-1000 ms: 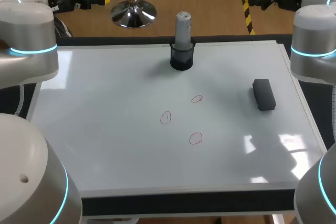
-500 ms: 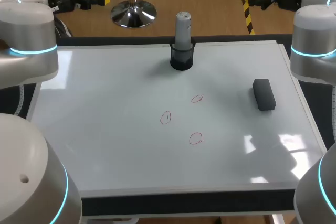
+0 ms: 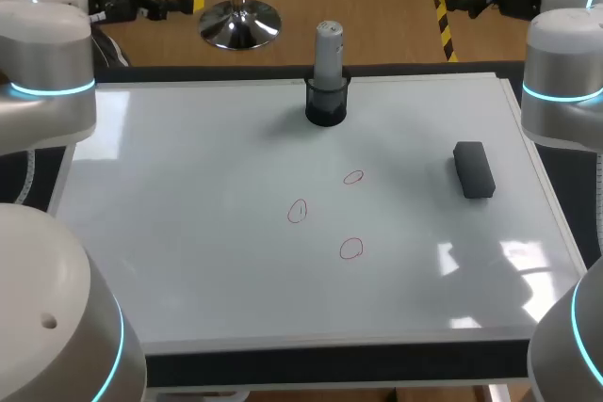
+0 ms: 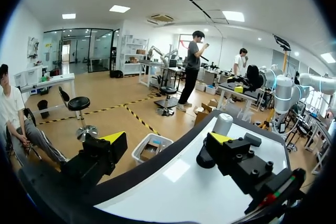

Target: Pick up the inspection probe, press it on each red-marked spot on the whiteboard one by one, put down the probe, pick up the eraser, and wipe off all the red marks.

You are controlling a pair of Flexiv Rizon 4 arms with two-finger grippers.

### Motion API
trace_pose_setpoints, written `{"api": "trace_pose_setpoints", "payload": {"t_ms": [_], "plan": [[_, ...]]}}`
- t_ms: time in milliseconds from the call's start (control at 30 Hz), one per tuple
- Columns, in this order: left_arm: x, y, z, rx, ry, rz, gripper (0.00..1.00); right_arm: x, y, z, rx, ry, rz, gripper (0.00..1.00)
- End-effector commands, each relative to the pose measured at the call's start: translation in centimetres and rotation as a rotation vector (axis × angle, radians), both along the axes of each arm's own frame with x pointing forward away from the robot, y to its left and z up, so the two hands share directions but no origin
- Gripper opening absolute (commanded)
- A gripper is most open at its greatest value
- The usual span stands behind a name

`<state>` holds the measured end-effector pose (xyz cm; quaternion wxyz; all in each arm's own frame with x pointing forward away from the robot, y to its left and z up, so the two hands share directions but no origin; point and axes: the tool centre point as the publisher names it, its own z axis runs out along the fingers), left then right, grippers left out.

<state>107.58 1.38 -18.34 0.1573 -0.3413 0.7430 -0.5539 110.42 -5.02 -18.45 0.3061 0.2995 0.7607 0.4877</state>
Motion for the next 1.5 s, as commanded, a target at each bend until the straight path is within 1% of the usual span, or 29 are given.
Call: {"api": "trace_pose_setpoints", "payload": {"t_ms": [33,67,200,233,367,400,467,600,733,767,933,1200,1367,1500], "plan": [[0.2,0.1,-0.4,-0.002,-0.01,-0.046,1.0,0.0,0.0,0.0,0.0,0.0,0.0,1.0],[0.1,0.0,-0.4,-0.008,-0.014,-0.055,1.0,0.0,0.0,0.0,0.0,0.0,0.0,1.0],[0.0,-0.5,-0.4,0.009,-0.022,-0.101,1.0,0.0,0.0,0.0,0.0,0.0,0.0,1.0],[-0.1,-0.5,-0.4,0.027,-0.036,-0.104,1.0,0.0,0.0,0.0,0.0,0.0,0.0,1.0],[-0.2,-0.6,-0.5,0.042,-0.074,-0.143,1.0,0.0,0.0,0.0,0.0,0.0,0.0,1.0],[-0.3,-0.7,-0.5,0.025,-0.079,-0.162,1.0,0.0,0.0,0.0,0.0,0.0,0.0,1.0],[-0.4,-0.8,-0.5,0.017,-0.094,-0.185,1.0,0.0,0.0,0.0,0.0,0.0,0.0,1.0],[-0.6,-0.9,-0.5,-0.037,-0.11,-0.266,1.0,0.0,0.0,0.0,0.0,0.0,0.0,1.0],[-0.8,-1.3,-0.5,-0.066,-0.122,-0.334,1.0,0.0,0.0,0.0,0.0,0.0,0.0,1.0],[-0.8,-1.4,-0.6,-0.06,-0.129,-0.345,1.0,0.0,0.0,0.0,0.0,0.0,0.0,1.0],[-1.0,-1.7,-0.5,-0.082,-0.142,-0.418,1.0,0.0,0.0,0.0,0.0,0.0,0.0,1.0],[-1.5,-2.7,-0.4,-0.079,-0.173,-0.526,1.0,0.0,0.0,0.0,0.0,0.0,0.0,1.0],[-1.9,-3.6,-0.5,-0.058,-0.17,-0.566,1.0,0.0,0.0,0.0,0.0,0.0,0.0,1.0],[-2.1,-4.2,-0.9,-0.066,-0.166,-0.608,1.0,0.0,0.0,0.0,0.0,0.0,0.0,1.0]]}}
